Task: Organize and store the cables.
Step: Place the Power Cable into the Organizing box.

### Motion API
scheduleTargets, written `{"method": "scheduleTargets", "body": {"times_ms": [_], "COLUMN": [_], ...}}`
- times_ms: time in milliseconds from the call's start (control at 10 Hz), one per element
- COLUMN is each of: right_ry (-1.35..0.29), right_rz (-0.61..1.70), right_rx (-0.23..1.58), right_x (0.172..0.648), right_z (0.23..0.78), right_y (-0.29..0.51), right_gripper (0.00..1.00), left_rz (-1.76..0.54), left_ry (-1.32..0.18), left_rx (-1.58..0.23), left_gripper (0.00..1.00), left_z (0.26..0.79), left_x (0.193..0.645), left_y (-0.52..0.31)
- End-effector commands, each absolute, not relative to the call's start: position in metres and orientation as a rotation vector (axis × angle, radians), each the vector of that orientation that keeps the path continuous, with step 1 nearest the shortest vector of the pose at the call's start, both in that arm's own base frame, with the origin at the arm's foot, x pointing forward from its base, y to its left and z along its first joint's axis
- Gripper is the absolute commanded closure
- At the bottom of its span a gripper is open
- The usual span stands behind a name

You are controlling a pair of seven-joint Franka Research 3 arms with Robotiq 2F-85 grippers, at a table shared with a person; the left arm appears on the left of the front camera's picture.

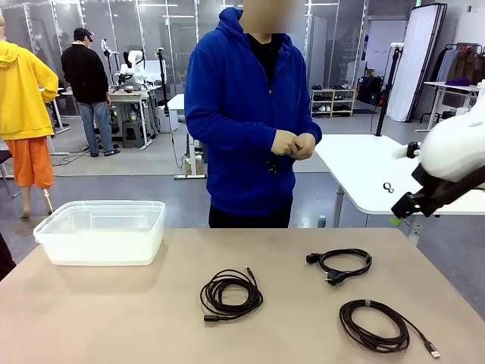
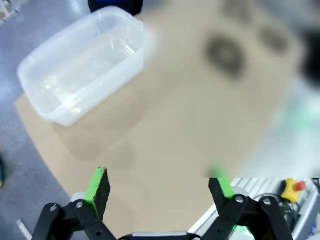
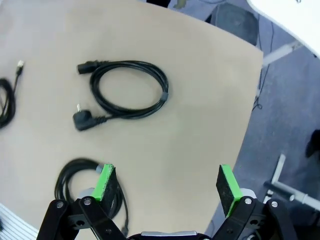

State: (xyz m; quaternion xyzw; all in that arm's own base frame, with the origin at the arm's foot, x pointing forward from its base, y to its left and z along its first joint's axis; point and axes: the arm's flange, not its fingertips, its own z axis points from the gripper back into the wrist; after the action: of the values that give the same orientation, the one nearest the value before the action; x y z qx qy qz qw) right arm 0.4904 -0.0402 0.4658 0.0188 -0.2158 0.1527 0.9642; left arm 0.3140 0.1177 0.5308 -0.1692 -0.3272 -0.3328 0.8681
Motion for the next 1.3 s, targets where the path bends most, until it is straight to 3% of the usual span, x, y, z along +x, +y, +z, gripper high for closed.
{"method": "scheduleTargets", "body": {"times_ms": [0, 300, 1000, 1200], "right_ry": [-0.425, -0.367, -0.365, -0.263], "right_rz": [0.183, 0.118, 0.126, 0.114], "right_rx": [0.028, 0.025, 0.043, 0.054], "right_x": [0.516, 0.543, 0.537, 0.568], "right_z": [0.452, 0.409, 0.404, 0.373], "right_y": [-0.031, -0.014, -0.013, -0.009], "right_gripper": [0.00, 0.00, 0.00, 0.00], "left_rz": [-0.717, -0.717, -0.717, -0.717], "left_ry": [-0.692, -0.692, -0.692, -0.692], "left_rx": [-0.367, -0.367, -0.367, -0.367], "left_gripper": [0.00, 0.00, 0.00, 0.00], "left_z": [0.531, 0.531, 0.531, 0.531], "left_x": [0.314, 0.314, 0.314, 0.314], "left_y": [0.119, 0.119, 0.119, 0.119]}}
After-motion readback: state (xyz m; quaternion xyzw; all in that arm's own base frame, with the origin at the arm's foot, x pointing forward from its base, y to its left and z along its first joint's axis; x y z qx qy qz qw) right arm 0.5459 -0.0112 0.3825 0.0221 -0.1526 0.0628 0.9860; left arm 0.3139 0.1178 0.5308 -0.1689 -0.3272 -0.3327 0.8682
